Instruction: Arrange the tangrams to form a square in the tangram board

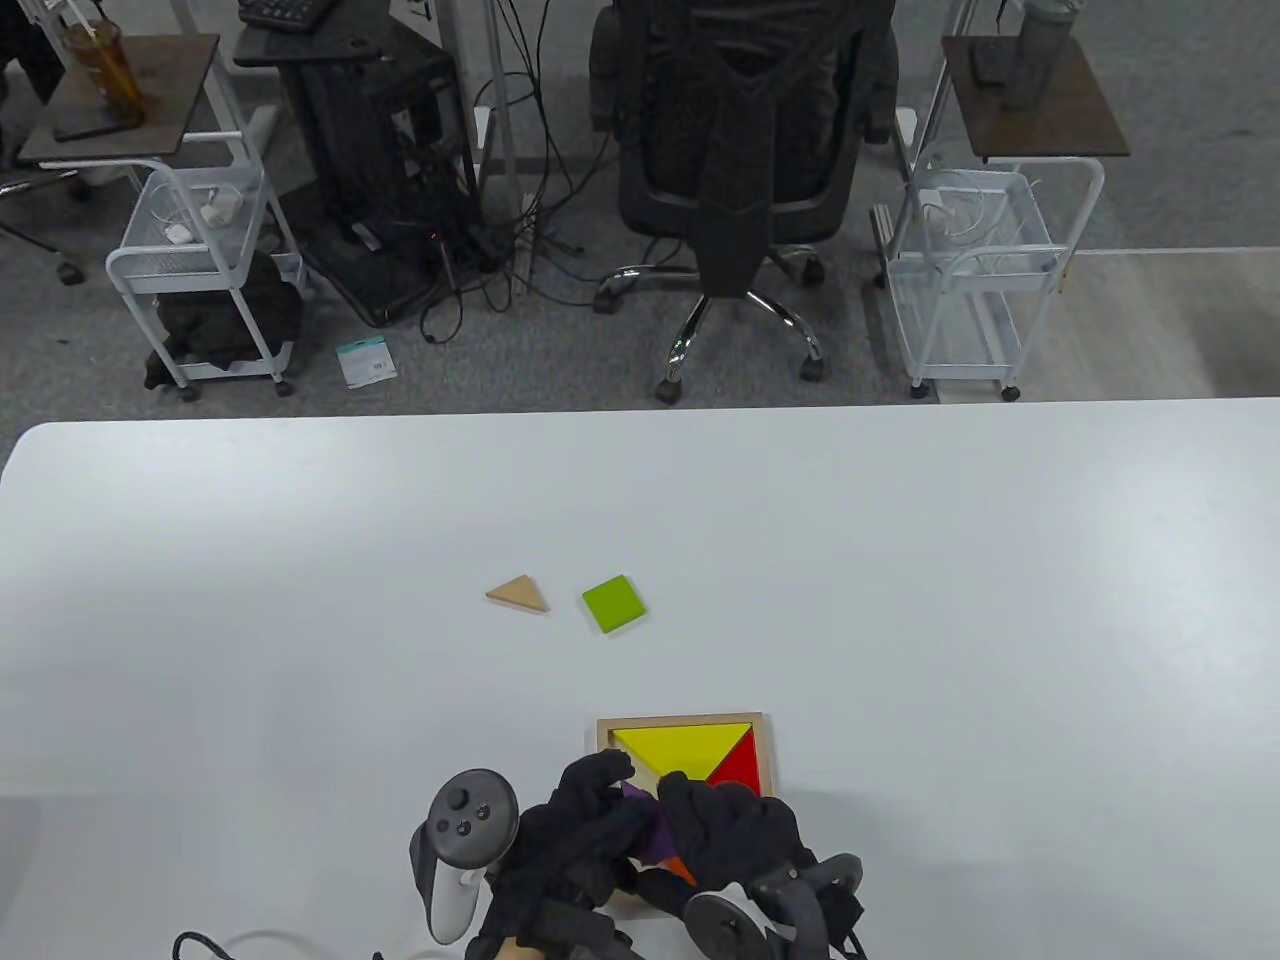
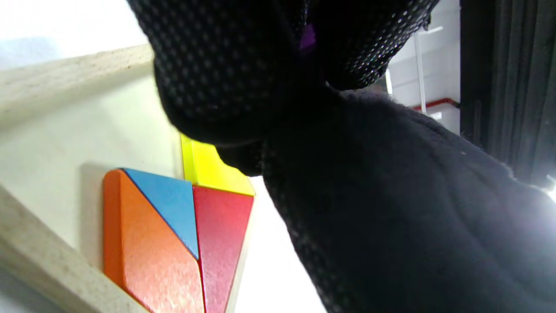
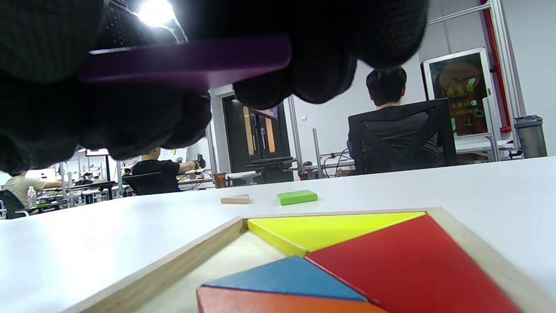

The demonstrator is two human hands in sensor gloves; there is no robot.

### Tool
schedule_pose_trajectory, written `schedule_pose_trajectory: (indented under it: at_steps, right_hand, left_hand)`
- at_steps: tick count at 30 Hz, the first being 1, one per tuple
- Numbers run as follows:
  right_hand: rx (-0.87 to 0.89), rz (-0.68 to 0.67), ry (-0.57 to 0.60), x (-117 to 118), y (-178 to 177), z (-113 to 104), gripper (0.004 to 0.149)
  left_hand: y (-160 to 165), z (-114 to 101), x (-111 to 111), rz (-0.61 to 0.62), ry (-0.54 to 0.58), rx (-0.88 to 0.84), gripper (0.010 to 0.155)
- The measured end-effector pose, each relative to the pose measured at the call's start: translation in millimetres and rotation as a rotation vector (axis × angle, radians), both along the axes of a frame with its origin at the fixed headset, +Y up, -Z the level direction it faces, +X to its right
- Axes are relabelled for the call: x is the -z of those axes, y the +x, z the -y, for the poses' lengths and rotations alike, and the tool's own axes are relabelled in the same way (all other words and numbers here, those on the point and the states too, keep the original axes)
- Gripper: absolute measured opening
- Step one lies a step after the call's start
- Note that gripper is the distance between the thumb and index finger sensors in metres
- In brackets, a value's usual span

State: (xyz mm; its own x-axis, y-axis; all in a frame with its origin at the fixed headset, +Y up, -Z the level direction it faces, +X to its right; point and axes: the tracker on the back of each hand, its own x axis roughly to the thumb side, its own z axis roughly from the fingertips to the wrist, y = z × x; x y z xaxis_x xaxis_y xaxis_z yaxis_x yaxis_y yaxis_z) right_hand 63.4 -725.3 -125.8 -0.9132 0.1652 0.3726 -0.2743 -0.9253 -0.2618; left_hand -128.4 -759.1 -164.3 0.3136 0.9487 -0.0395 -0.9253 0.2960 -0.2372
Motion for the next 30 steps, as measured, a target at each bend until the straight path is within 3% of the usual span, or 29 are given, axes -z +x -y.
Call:
schedule_pose_trajectory:
  at_steps: [10, 16, 20, 23, 26, 30]
  right_hand:
    - [0.087, 0.024, -0.205, 10, -17, -9, 0.082]
    - [0.039, 0.047, -0.162, 10, -31, -13, 0.082]
    - [0.01, 0.065, -0.193, 12, -33, -7, 0.082]
    - [-0.135, 0.117, -0.205, 11, -36, 6, 0.082]
    - [-0.264, 0.138, -0.232, 13, -44, 18, 0.081]
    - [-0.371, 0.153, -0.298, 19, -60, 25, 0.081]
  left_hand:
    - [-14, -12, -5, -0.025, 0.047, 0.044, 0.056]
    - [-23, -16, -5, -0.021, 0.052, 0.046, 0.056]
    - [-28, -31, -8, -0.037, 0.275, 0.32, 0.065]
    - [-33, -38, -8, -0.005, 0.439, 0.631, 0.07]
    - [-36, -34, -5, 0.029, 0.447, 0.939, 0.074]
    - [-37, -23, 1, 0.033, 0.366, 1.013, 0.075]
